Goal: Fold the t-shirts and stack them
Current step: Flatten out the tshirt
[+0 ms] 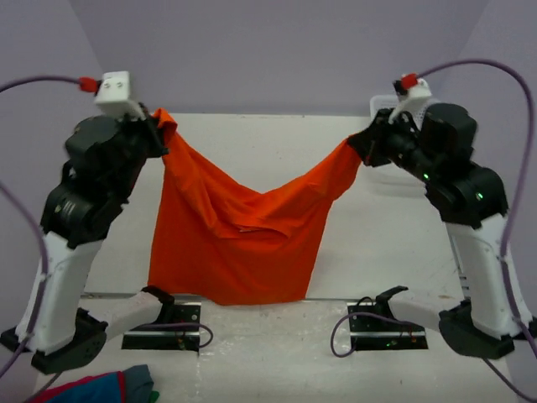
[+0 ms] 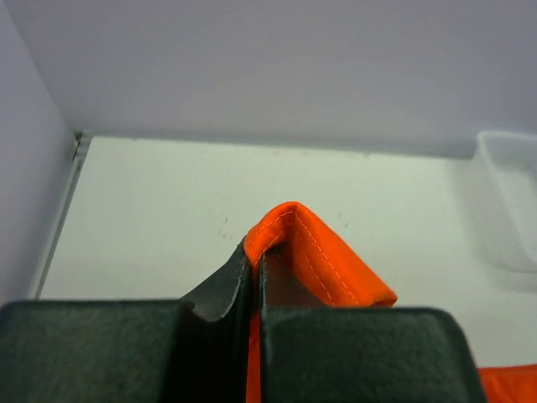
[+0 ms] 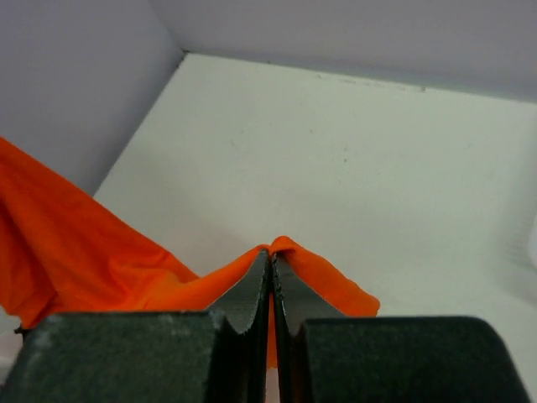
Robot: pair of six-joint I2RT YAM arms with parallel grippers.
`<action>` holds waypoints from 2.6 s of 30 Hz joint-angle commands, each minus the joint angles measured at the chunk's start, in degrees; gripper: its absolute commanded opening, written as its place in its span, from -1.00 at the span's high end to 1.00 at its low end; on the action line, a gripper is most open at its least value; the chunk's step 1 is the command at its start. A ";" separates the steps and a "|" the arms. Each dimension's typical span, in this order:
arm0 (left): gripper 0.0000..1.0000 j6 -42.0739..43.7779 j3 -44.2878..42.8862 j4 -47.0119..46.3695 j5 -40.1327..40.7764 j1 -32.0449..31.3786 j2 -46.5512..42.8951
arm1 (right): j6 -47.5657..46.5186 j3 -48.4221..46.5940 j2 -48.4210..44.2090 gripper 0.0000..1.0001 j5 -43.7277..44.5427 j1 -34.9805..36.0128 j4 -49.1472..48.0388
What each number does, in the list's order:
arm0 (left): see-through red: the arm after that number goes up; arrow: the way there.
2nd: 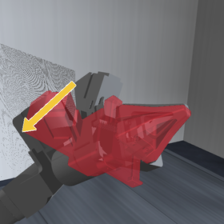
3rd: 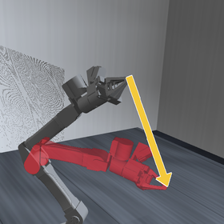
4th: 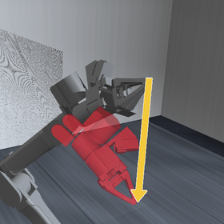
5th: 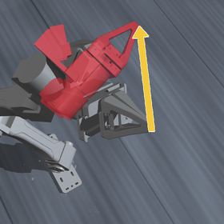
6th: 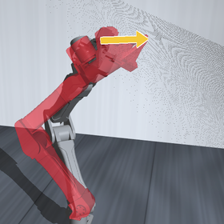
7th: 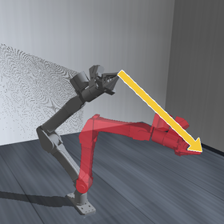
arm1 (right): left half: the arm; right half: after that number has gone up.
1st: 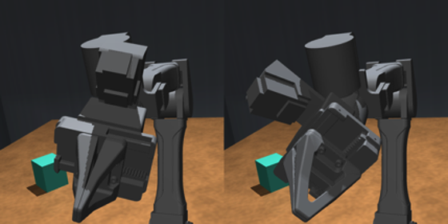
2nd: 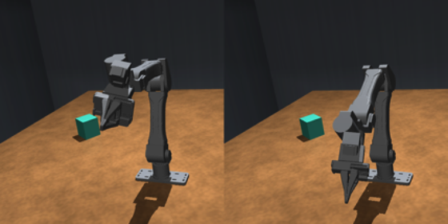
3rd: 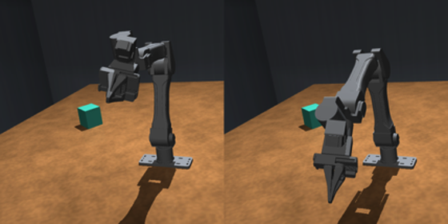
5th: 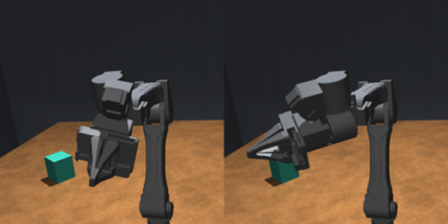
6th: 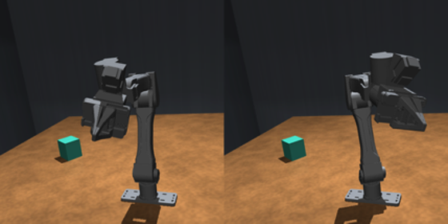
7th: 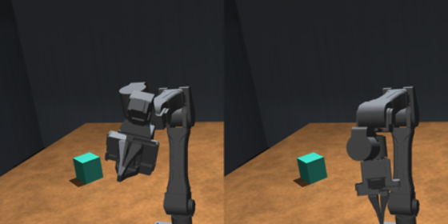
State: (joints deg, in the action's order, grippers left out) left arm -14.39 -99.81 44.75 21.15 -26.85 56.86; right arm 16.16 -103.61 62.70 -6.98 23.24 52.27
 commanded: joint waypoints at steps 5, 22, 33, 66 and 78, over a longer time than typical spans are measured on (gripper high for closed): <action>1.00 -4.41 2.85 1.93 -2.91 12.33 20.29 | 0.89 0.61 21.03 1.00 3.11 -2.76 -2.00; 1.00 -1.60 1.10 -1.60 0.73 17.27 12.35 | -0.96 4.39 12.91 1.00 2.50 -0.15 -1.39; 1.00 1.56 -11.16 -2.30 -2.06 17.18 -1.50 | 4.14 1.41 -2.05 1.00 6.02 21.03 5.73; 1.00 4.55 -27.63 -18.47 -16.40 17.97 71.28 | 3.17 12.13 39.34 1.00 15.25 -1.01 -4.46; -1.00 3.23 -18.33 -26.39 -16.24 16.40 59.09 | -1.66 -5.62 55.34 -0.13 20.25 -5.58 -2.71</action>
State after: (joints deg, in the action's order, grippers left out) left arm -10.94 -119.90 23.22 4.25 -9.56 126.76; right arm 16.78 -103.90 117.25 10.11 18.65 49.56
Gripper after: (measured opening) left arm 0.996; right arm 0.511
